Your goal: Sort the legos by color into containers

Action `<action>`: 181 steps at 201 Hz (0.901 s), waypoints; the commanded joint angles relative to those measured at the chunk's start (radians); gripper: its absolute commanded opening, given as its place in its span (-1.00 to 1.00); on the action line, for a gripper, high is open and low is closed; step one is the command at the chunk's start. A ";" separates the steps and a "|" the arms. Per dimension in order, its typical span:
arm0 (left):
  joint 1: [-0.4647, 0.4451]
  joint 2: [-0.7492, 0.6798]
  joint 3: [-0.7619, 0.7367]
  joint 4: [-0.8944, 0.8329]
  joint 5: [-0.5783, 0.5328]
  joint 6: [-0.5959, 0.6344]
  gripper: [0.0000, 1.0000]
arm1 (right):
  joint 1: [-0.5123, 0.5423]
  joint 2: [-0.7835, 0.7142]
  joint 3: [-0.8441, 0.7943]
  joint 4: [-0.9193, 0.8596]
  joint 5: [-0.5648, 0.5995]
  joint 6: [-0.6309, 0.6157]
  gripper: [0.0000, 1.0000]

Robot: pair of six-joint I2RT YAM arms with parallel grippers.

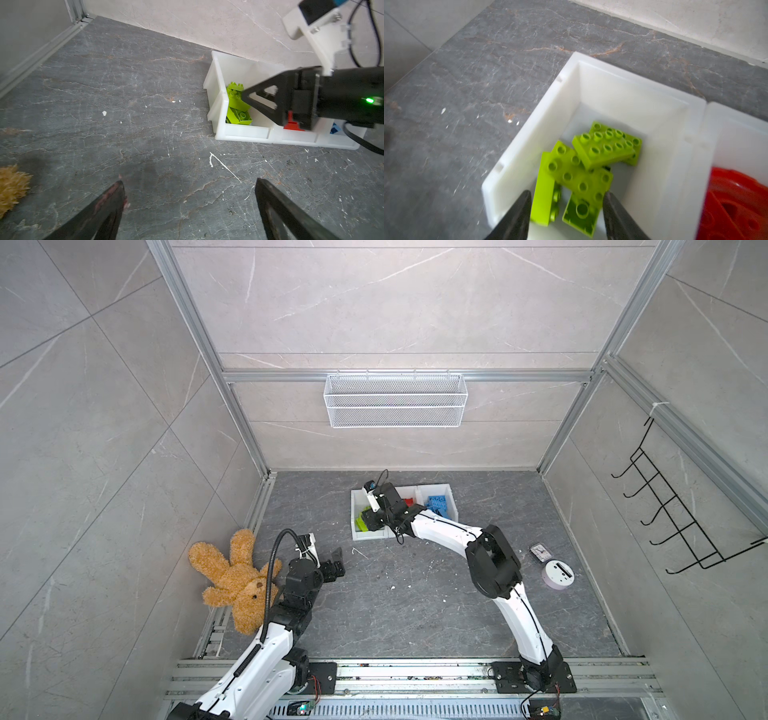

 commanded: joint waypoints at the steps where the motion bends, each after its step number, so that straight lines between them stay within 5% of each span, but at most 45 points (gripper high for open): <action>1: 0.005 -0.030 0.064 -0.024 -0.134 0.081 0.99 | -0.004 -0.265 -0.235 0.224 0.021 -0.014 0.22; 33: 0.005 0.010 0.090 -0.035 -0.278 0.159 0.99 | -0.033 -0.642 -0.625 0.361 0.151 -0.046 0.39; 57: 0.016 0.065 0.088 0.006 -0.400 0.199 0.99 | -0.062 -0.898 -0.893 0.387 0.391 -0.075 0.63; 90: 0.070 0.145 0.078 0.100 -0.371 0.242 0.99 | -0.167 -1.169 -1.180 0.422 0.505 -0.127 0.77; 140: 0.239 0.350 0.042 0.335 -0.212 0.210 0.99 | -0.272 -1.145 -1.505 0.906 0.721 -0.134 1.00; 164: 0.259 0.464 0.029 0.478 -0.093 0.243 0.98 | -0.344 -1.050 -1.619 1.259 0.679 -0.175 1.00; 181: 0.261 0.499 0.024 0.556 -0.054 0.280 0.97 | -0.353 -1.049 -1.619 1.256 0.663 -0.189 1.00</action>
